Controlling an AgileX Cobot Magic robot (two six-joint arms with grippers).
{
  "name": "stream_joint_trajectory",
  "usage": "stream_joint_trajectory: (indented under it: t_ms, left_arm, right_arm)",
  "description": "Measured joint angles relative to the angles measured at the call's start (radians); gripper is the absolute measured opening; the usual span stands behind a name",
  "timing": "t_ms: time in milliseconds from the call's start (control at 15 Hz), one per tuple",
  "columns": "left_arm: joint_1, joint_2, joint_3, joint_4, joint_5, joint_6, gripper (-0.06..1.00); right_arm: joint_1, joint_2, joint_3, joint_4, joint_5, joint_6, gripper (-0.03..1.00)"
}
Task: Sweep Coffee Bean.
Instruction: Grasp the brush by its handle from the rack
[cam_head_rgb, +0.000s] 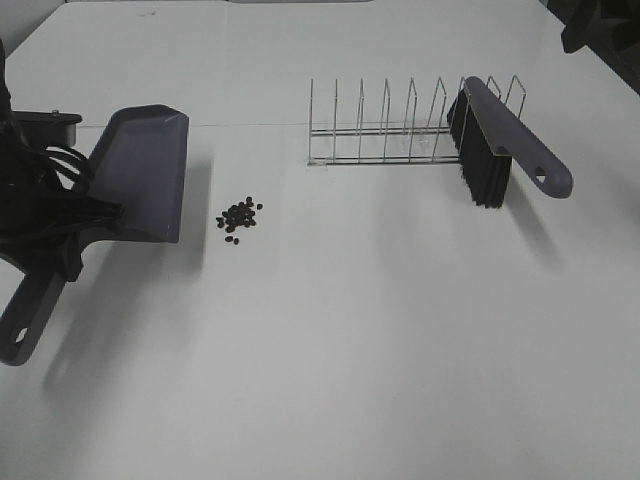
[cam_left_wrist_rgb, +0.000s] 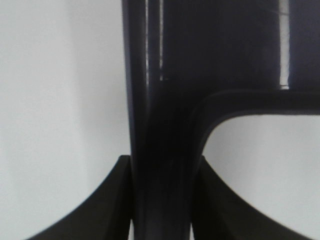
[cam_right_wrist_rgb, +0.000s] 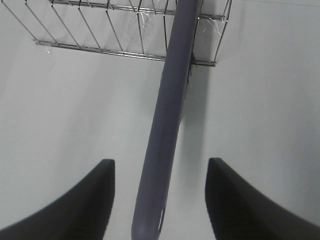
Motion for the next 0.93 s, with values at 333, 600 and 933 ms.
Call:
stream_joint_trajectory:
  t_ms: [333, 600, 933]
  left_arm:
    - [0.000, 0.000, 0.000, -0.006, -0.004, 0.000, 0.27]
    - [0.000, 0.000, 0.000, -0.013, -0.005, 0.000, 0.27]
    - [0.000, 0.000, 0.000, -0.036, -0.006, 0.000, 0.27]
  right_arm:
    - [0.000, 0.349, -0.394, 0.001, 0.192, 0.044, 0.50]
    - [0.026, 0.436, -0.506, -0.038, 0.208, 0.048, 0.50]
    - [0.110, 0.544, -0.591, -0.143, 0.207, 0.144, 0.54]
